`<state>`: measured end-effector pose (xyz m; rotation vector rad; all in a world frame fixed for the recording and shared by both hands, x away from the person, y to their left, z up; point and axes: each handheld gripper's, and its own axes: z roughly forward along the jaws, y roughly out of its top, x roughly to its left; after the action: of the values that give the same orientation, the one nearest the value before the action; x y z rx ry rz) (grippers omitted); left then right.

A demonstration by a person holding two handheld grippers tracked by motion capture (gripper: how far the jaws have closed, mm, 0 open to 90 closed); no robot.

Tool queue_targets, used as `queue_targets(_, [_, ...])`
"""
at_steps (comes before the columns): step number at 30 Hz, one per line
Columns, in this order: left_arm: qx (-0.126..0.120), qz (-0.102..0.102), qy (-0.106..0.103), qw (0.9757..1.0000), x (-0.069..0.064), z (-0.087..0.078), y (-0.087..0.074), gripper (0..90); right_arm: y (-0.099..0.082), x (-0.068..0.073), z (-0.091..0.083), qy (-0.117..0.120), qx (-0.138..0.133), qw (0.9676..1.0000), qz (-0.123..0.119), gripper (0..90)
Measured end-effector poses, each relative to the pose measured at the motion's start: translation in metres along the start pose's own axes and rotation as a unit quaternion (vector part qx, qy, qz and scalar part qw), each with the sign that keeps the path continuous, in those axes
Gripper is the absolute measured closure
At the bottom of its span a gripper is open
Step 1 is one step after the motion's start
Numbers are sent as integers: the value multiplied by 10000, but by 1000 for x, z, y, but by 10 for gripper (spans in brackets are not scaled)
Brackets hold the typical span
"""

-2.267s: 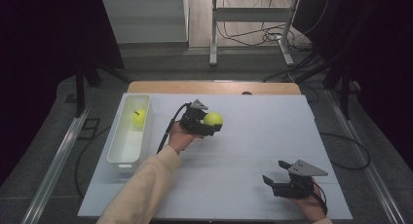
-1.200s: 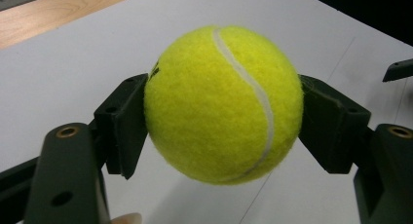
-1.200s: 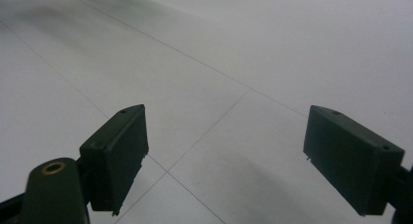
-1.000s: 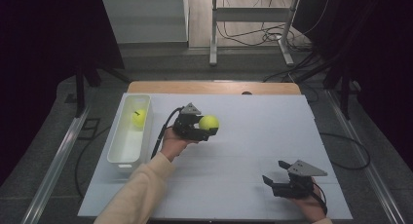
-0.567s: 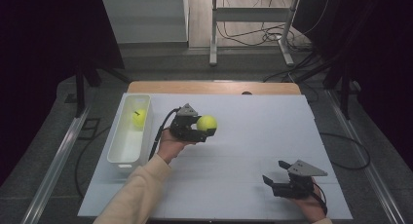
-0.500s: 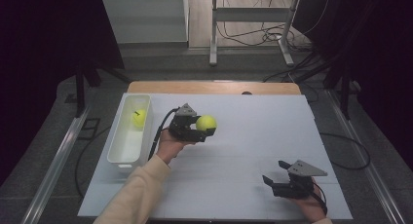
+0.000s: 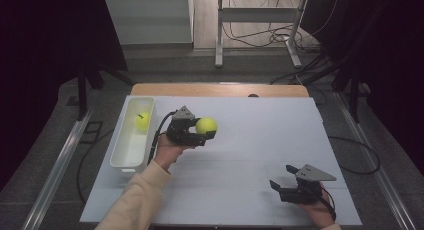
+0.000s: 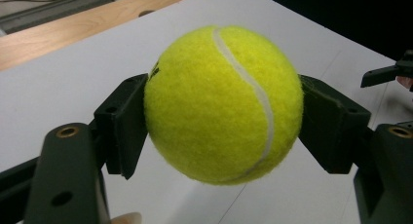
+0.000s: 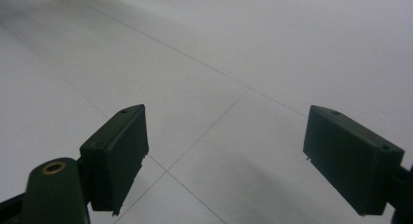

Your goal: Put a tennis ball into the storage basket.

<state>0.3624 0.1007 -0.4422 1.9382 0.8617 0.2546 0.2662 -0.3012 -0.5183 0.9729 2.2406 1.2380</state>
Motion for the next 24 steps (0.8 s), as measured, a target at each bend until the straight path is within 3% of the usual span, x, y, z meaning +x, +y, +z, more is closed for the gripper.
queue_targets(24, [-220, -156, 174, 9995, 14, -33, -7, 267, 0, 0, 0, -56, 28, 10000, 24, 169])
